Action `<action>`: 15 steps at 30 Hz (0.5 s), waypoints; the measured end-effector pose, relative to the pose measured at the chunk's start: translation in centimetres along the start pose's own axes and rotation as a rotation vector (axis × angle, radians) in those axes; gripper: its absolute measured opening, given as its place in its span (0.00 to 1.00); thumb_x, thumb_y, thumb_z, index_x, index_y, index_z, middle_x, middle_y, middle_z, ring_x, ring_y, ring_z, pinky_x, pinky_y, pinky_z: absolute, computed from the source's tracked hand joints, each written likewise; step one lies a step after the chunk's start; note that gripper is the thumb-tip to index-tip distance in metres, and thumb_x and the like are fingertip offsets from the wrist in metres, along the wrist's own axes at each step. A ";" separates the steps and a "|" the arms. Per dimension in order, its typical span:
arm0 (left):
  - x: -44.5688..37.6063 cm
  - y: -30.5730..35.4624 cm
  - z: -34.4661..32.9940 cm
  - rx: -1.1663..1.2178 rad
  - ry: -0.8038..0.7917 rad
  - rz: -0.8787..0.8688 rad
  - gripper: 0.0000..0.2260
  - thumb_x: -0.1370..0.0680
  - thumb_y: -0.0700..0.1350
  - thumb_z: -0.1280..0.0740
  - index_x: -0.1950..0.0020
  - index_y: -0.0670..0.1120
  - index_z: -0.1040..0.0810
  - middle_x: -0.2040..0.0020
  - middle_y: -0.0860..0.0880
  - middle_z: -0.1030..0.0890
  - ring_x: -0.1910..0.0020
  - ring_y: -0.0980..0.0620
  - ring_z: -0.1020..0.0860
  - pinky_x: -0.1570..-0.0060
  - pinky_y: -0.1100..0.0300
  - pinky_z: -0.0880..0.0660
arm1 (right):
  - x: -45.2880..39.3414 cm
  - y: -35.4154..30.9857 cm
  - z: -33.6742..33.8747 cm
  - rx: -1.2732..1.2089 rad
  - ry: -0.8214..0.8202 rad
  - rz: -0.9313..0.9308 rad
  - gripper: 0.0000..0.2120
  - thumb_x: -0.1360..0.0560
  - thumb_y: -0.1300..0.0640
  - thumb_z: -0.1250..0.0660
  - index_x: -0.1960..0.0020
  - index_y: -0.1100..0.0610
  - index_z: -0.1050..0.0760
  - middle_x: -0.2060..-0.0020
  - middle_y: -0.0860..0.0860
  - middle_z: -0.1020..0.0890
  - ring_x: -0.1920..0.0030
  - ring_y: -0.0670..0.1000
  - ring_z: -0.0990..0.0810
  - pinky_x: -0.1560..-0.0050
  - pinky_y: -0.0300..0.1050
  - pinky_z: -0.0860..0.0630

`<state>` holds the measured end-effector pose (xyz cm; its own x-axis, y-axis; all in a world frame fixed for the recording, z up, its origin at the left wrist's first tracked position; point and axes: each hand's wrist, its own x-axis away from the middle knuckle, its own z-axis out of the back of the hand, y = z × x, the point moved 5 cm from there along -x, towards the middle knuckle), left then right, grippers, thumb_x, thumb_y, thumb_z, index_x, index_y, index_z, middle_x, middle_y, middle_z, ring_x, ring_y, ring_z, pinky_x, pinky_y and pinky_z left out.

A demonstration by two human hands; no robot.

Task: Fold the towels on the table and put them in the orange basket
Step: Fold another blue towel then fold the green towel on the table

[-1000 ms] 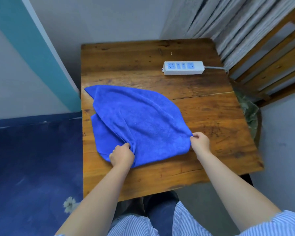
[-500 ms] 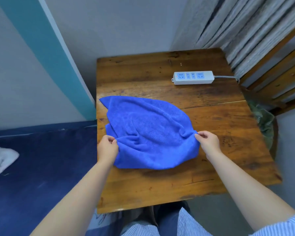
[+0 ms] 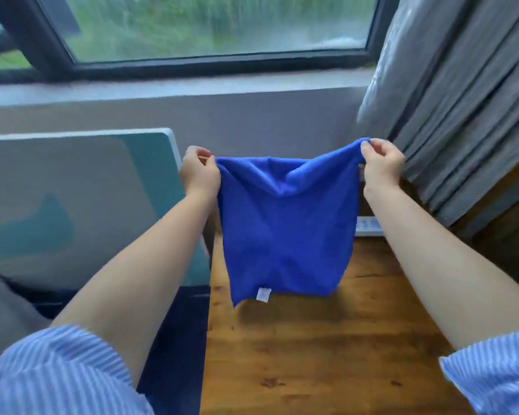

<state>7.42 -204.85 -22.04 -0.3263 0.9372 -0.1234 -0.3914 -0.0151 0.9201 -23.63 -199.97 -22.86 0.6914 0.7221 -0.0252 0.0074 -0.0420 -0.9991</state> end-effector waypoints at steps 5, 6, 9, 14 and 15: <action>-1.6 5.3 3.5 -0.022 0.230 -0.200 0.06 0.23 0.37 0.43 0.49 0.40 0.28 0.53 0.38 0.22 0.51 0.42 0.24 0.54 0.59 0.33 | -1.2 -5.8 -0.3 -0.110 0.049 0.094 0.13 0.26 0.64 0.38 0.66 0.50 0.29 0.68 0.47 0.26 0.67 0.45 0.28 0.69 0.35 0.28; -1.5 5.4 3.9 -0.007 0.254 -0.194 0.08 0.23 0.37 0.44 0.47 0.38 0.28 0.54 0.40 0.24 0.52 0.43 0.25 0.54 0.59 0.33 | -1.2 -6.2 -0.2 -0.105 0.051 0.105 0.13 0.27 0.64 0.39 0.67 0.51 0.30 0.68 0.47 0.27 0.67 0.46 0.28 0.69 0.35 0.28; -0.7 4.1 4.1 0.017 0.235 -0.130 0.07 0.23 0.35 0.46 0.50 0.43 0.30 0.55 0.45 0.28 0.55 0.47 0.30 0.53 0.60 0.34 | -0.3 -5.3 0.4 -0.046 0.035 0.084 0.14 0.28 0.64 0.38 0.70 0.52 0.32 0.72 0.48 0.31 0.70 0.45 0.33 0.70 0.34 0.34; 2.3 -2.8 1.0 -0.323 -0.129 -0.016 0.07 0.24 0.37 0.43 0.57 0.45 0.28 0.49 0.38 0.21 0.47 0.42 0.25 0.54 0.59 0.34 | 3.1 2.7 2.2 0.382 -0.138 -0.079 0.18 0.28 0.58 0.32 0.73 0.54 0.34 0.75 0.51 0.32 0.72 0.48 0.35 0.69 0.39 0.37; 3.2 -4.5 0.2 -0.413 -0.222 0.019 0.07 0.25 0.38 0.42 0.58 0.44 0.26 0.48 0.39 0.21 0.47 0.42 0.25 0.54 0.59 0.32 | 3.9 4.7 2.8 0.520 -0.203 -0.121 0.17 0.28 0.57 0.32 0.73 0.55 0.32 0.75 0.51 0.31 0.70 0.50 0.32 0.69 0.40 0.37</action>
<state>8.34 -201.73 -26.52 -0.1618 0.9867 0.0160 -0.7117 -0.1279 0.6907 -22.90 -195.43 -27.71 0.5549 0.8208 0.1354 -0.3145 0.3577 -0.8793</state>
